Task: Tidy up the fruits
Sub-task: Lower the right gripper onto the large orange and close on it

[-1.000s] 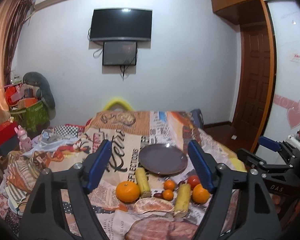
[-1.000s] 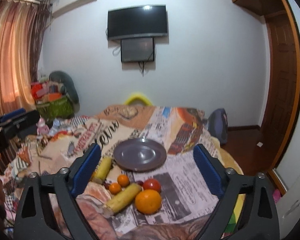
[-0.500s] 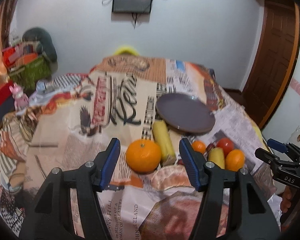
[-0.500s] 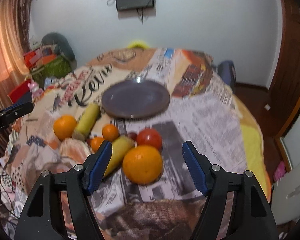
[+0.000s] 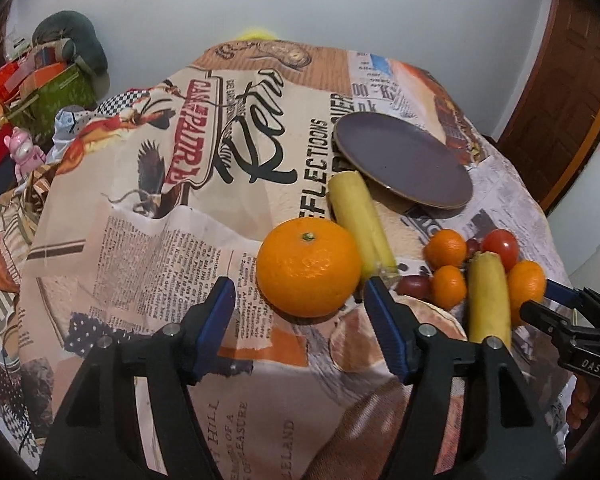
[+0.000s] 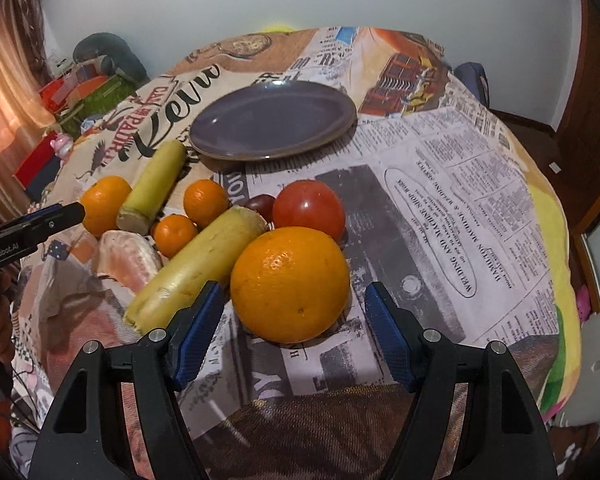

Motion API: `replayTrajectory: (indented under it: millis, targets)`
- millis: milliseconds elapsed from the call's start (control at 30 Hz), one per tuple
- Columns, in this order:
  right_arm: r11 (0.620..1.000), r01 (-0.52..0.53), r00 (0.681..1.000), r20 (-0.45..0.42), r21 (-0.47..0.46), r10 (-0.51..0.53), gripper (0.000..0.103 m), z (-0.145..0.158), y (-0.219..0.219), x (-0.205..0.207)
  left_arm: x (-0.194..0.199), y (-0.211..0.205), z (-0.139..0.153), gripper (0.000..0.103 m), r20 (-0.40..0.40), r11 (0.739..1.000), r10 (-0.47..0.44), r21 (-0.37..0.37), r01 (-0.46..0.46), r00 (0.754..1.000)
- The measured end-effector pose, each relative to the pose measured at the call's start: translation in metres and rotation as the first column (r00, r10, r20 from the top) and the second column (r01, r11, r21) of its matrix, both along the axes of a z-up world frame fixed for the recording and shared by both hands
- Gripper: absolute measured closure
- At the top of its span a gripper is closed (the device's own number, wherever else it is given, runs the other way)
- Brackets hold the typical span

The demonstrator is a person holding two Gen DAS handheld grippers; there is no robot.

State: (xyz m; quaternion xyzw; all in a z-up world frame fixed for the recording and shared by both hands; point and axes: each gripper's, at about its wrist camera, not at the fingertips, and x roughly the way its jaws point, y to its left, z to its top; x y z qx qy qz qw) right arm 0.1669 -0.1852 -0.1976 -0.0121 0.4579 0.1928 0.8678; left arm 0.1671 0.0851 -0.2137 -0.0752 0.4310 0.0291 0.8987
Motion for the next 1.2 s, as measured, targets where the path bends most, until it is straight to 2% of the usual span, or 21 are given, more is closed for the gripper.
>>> replayTrajectory:
  millis: [167,233,333,500,633,800,1067,1200]
  targets:
    - [1.0,-0.009,1.0,-0.026,0.007,0.01,0.033,-0.007,0.001,0.006,0.012,0.005,-0.008,0.035,-0.019,1.0,0.011,-0.024,-0.011,1.0]
    - [1.0,-0.017,0.999,-0.038,0.01,0.017,0.033,-0.009,0.003,0.009,0.016,0.006,-0.011,0.031,-0.015,0.999,0.011,-0.032,-0.012,1.0]
    - [1.0,-0.024,0.998,-0.051,0.016,0.025,0.033,-0.012,0.005,0.012,0.022,0.004,-0.014,0.03,-0.013,0.999,0.002,-0.035,-0.003,1.0]
    - [0.999,-0.026,0.997,-0.066,0.02,0.027,0.033,-0.016,0.003,0.015,0.034,0.0,-0.024,0.03,-0.033,0.999,-0.013,-0.031,0.012,0.999]
    - [0.998,-0.033,0.996,-0.079,0.052,0.037,0.04,-0.017,0.002,0.015,0.039,0.003,-0.028,0.03,-0.03,0.998,-0.005,-0.057,0.003,1.0]
    - [0.998,-0.033,0.996,-0.078,0.055,0.037,0.04,-0.017,0.003,0.014,0.041,0.006,-0.031,0.032,-0.024,0.997,-0.007,-0.083,0.005,1.0]
    - [0.999,-0.018,0.997,-0.078,0.051,0.022,0.041,-0.012,0.001,0.014,0.035,0.002,-0.024,0.034,-0.021,0.999,-0.003,-0.047,0.002,1.0]
    - [0.999,-0.004,0.999,-0.049,0.054,0.007,0.041,-0.002,-0.003,0.014,0.028,0.005,-0.006,0.034,0.028,0.998,0.016,-0.057,-0.014,0.999]
